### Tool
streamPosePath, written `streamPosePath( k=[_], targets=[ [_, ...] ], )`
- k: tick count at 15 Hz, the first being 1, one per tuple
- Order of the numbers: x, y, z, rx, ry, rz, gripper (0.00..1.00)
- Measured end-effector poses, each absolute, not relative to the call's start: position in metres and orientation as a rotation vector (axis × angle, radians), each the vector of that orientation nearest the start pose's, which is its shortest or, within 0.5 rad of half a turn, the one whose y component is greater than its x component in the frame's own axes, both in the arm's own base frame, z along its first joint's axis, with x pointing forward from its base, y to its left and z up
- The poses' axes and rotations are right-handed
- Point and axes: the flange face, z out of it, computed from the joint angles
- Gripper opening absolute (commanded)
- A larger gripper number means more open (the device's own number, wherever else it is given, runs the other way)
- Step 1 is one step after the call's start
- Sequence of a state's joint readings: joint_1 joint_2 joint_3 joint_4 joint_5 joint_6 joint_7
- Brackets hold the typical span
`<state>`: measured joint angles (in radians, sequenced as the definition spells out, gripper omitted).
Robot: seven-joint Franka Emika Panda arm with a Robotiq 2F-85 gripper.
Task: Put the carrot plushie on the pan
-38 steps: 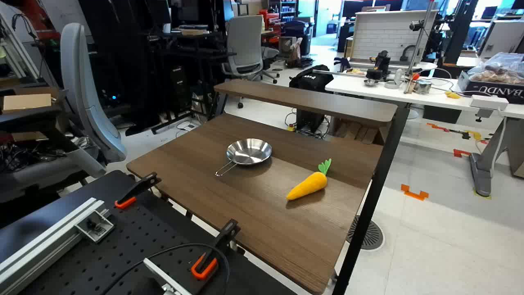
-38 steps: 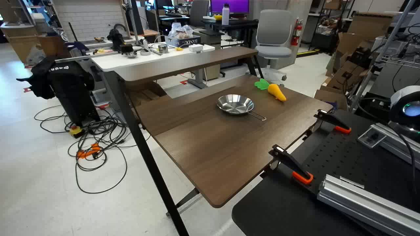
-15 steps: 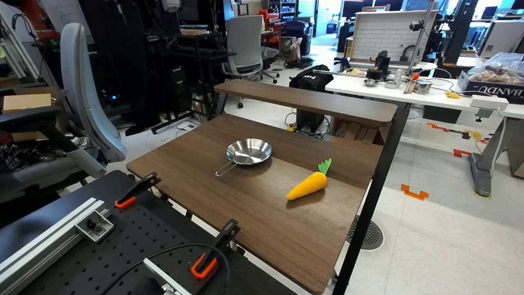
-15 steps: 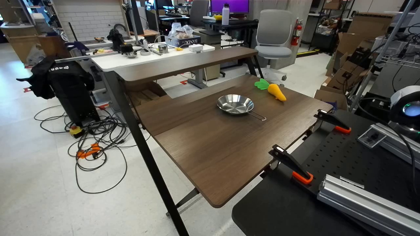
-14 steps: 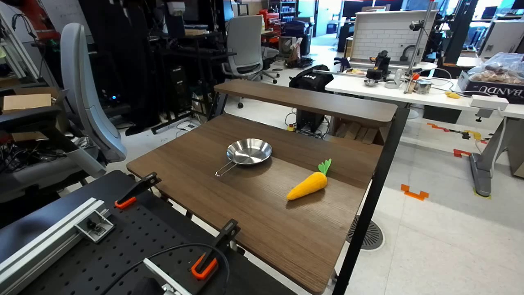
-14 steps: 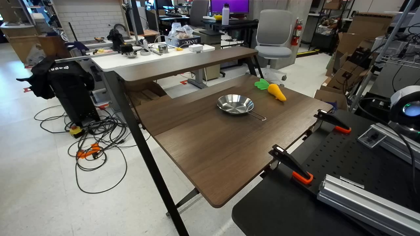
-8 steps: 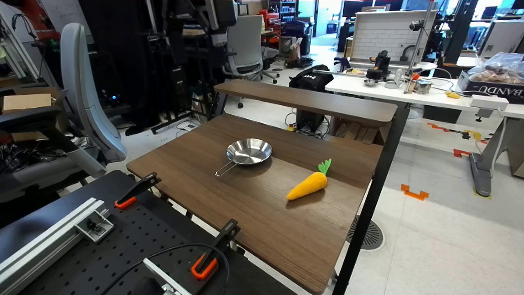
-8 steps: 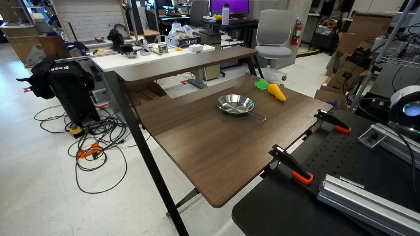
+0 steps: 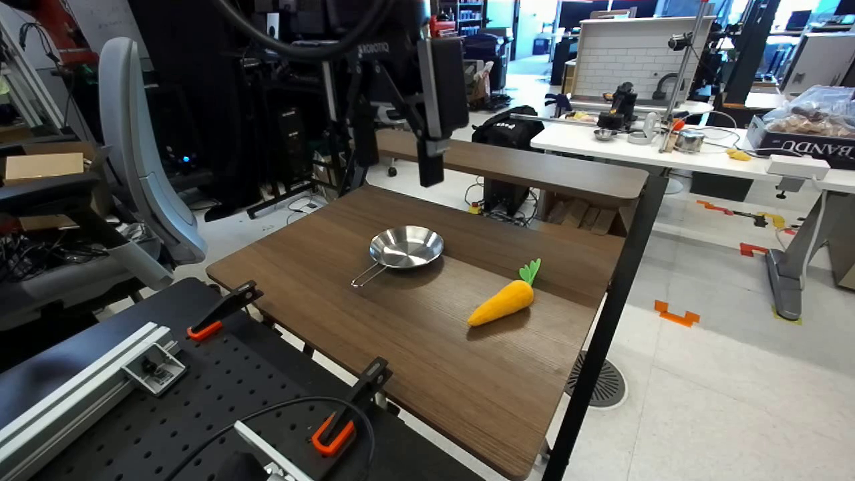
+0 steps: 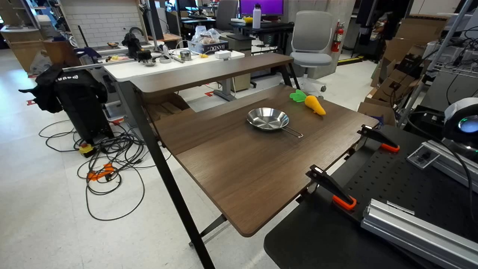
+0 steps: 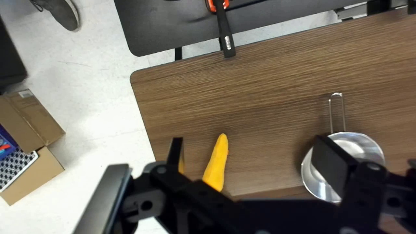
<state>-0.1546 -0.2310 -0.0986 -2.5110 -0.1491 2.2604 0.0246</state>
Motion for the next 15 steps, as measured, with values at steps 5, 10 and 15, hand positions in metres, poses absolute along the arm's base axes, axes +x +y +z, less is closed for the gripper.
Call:
streamPosePath(
  k=[5, 10, 15],
  targets=[
    [0.444, -0.159, 0.328, -3.219, 0.418, 0.073, 1.00],
    [0.474, -0.180, 0.289, -3.226, 0.473, 0.120, 1.00],
    [0.506, -0.179, 0.254, -3.245, 0.460, 0.142, 1.00]
  ],
)
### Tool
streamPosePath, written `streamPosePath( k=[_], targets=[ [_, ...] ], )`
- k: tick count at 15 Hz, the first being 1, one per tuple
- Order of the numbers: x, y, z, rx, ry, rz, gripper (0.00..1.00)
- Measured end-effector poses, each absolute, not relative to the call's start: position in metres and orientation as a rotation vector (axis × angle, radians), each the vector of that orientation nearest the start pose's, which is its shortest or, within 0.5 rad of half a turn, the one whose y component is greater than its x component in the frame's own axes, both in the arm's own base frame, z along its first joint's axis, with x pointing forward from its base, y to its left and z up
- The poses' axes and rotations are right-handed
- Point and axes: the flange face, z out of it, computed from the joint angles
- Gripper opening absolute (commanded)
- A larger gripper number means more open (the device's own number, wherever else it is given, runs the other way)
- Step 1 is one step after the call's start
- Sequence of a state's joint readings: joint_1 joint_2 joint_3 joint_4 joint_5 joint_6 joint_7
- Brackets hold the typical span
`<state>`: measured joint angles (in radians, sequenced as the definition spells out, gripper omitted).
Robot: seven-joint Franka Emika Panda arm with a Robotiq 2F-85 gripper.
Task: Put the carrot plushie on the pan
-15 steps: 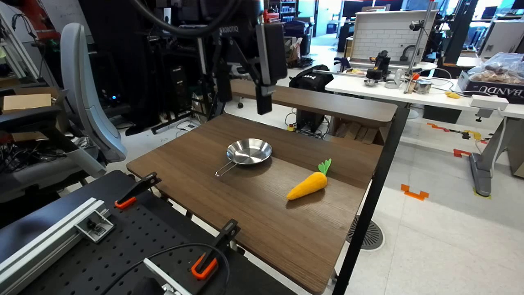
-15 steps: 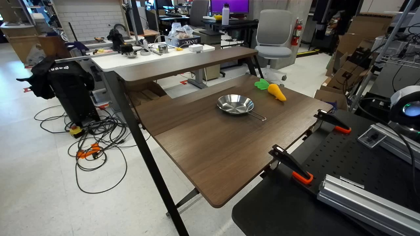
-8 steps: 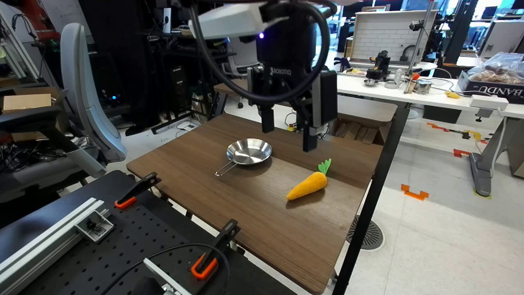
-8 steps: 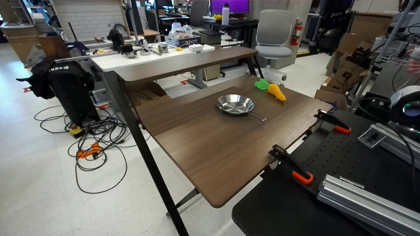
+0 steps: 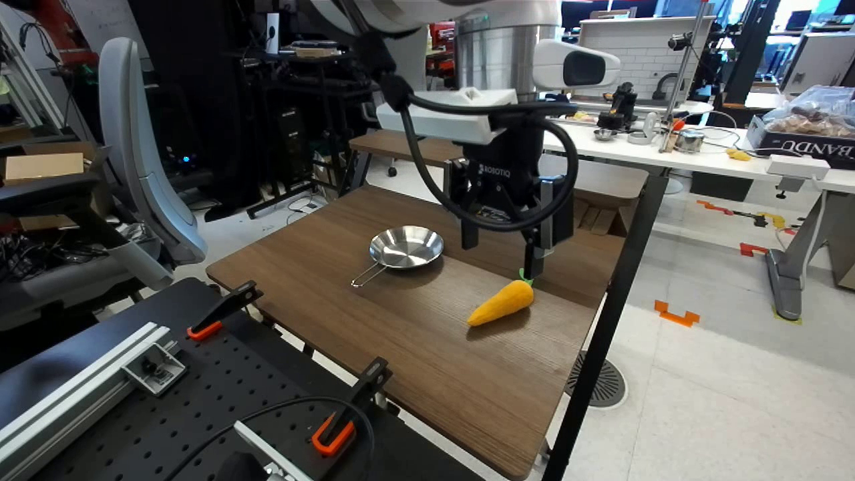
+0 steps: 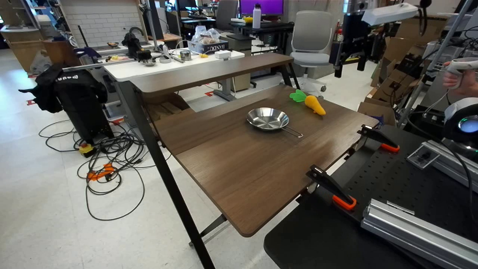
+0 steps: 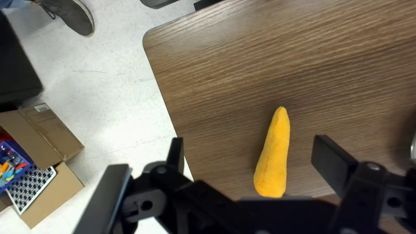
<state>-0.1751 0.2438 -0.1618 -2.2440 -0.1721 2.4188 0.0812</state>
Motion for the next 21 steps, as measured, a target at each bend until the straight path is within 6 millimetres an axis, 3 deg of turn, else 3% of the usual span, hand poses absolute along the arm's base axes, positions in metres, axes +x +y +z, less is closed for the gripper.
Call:
streamPosePath(
  k=[8, 21],
  targets=[
    [0.542, -0.153, 0.204, -3.273, 0.395, 0.125, 1.00],
    [0.577, -0.165, 0.150, -3.300, 0.388, 0.154, 1.00]
  ],
)
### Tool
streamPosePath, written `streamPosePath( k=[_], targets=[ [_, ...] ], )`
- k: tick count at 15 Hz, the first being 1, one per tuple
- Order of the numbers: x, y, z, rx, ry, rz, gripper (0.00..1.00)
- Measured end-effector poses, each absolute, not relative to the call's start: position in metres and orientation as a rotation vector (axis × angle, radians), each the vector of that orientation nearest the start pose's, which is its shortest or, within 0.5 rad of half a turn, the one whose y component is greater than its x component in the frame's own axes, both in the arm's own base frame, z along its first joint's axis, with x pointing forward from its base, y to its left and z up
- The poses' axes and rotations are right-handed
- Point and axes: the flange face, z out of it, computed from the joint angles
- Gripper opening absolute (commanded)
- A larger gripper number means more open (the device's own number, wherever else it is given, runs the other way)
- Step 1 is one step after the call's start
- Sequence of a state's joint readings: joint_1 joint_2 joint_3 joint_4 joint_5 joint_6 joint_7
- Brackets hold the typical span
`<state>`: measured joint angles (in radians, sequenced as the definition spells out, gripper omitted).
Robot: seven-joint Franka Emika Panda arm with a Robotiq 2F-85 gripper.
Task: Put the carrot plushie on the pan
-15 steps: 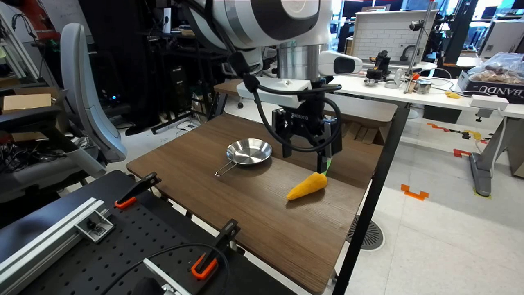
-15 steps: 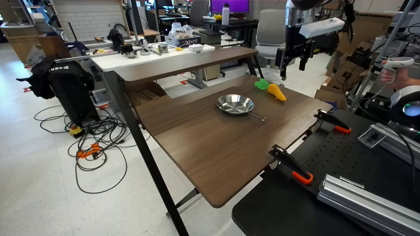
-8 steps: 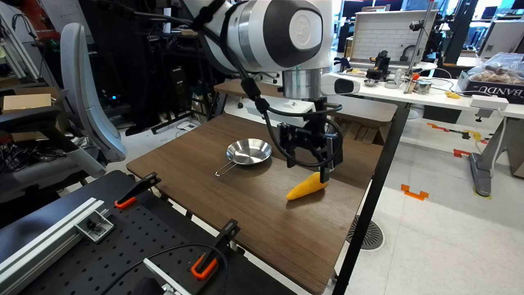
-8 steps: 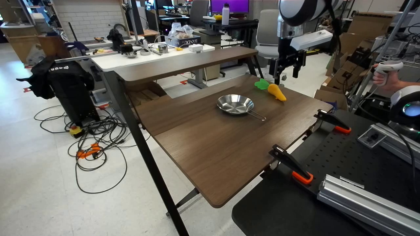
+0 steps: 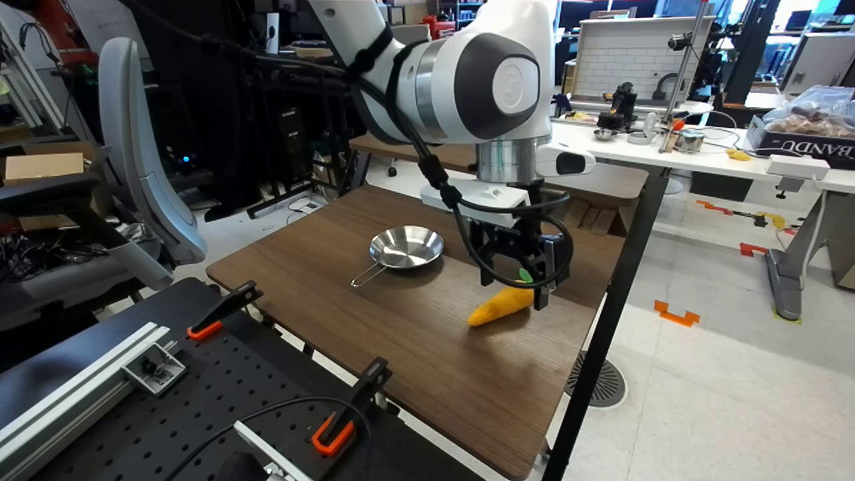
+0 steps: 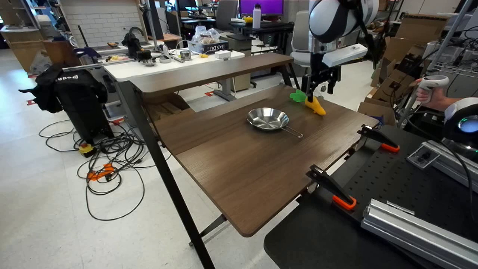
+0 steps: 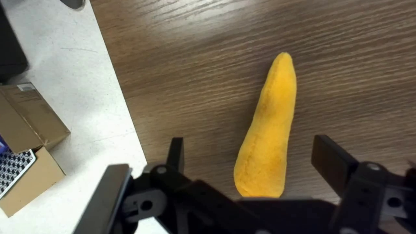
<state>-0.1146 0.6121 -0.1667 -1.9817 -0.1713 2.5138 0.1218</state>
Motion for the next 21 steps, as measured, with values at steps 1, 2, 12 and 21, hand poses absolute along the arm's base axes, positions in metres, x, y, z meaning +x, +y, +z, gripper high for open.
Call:
streamPosePath(
  k=[1, 2, 12, 21],
  targets=[
    [0.579, -0.165, 0.146, -3.302, 0.386, 0.158, 1.00],
    [0.581, -0.166, 0.141, -3.303, 0.384, 0.163, 1.00],
    [0.590, -0.164, 0.117, -3.311, 0.350, 0.086, 0.27],
    [0.599, -0.160, 0.130, -3.304, 0.350, 0.017, 0.04]
  ],
)
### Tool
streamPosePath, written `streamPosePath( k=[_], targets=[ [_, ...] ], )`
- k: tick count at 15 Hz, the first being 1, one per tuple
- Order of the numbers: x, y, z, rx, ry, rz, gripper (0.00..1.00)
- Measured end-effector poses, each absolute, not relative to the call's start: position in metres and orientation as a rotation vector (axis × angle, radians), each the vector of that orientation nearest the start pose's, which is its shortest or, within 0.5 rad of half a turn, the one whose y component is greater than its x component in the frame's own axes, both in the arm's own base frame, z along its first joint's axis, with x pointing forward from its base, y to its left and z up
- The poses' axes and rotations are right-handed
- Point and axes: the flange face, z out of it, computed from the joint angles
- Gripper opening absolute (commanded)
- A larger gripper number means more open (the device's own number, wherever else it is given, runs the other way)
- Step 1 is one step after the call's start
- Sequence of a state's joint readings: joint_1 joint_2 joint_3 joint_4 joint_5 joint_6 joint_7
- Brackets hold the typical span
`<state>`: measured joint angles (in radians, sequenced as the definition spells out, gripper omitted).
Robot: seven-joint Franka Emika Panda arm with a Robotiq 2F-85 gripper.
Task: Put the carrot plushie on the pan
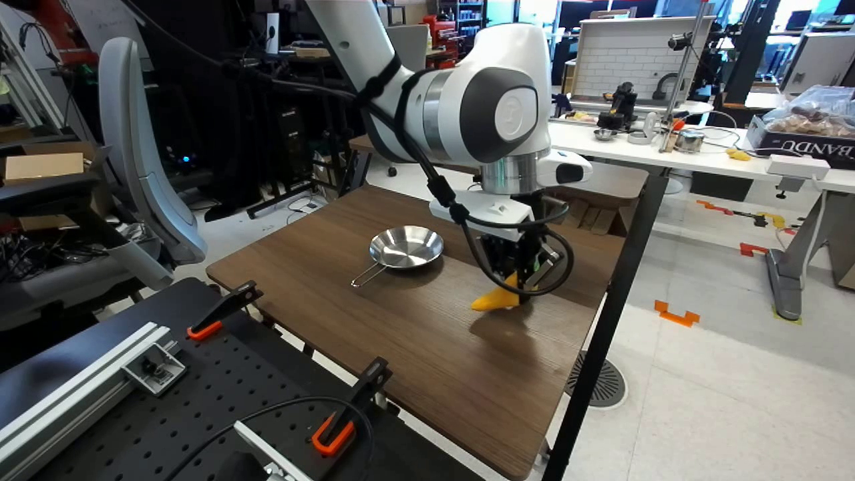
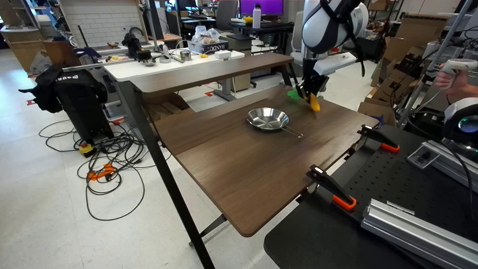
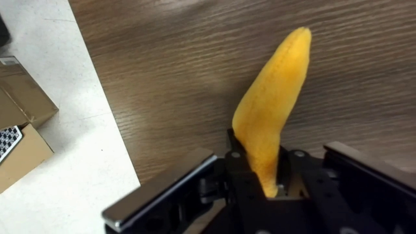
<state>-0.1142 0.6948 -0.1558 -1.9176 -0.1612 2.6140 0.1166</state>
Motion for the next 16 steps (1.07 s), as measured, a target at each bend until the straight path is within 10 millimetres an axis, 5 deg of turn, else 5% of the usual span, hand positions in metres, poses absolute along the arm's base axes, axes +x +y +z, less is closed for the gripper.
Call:
streamPosePath(
  k=[6, 11, 16],
  targets=[
    [0.612, -0.130, 0.171, -3.275, 0.283, -0.087, 0.04],
    [0.610, -0.071, 0.195, -3.245, 0.143, -0.122, 0.04],
    [0.593, -0.023, 0.197, -3.217, 0.023, -0.089, 0.04]
  ],
)
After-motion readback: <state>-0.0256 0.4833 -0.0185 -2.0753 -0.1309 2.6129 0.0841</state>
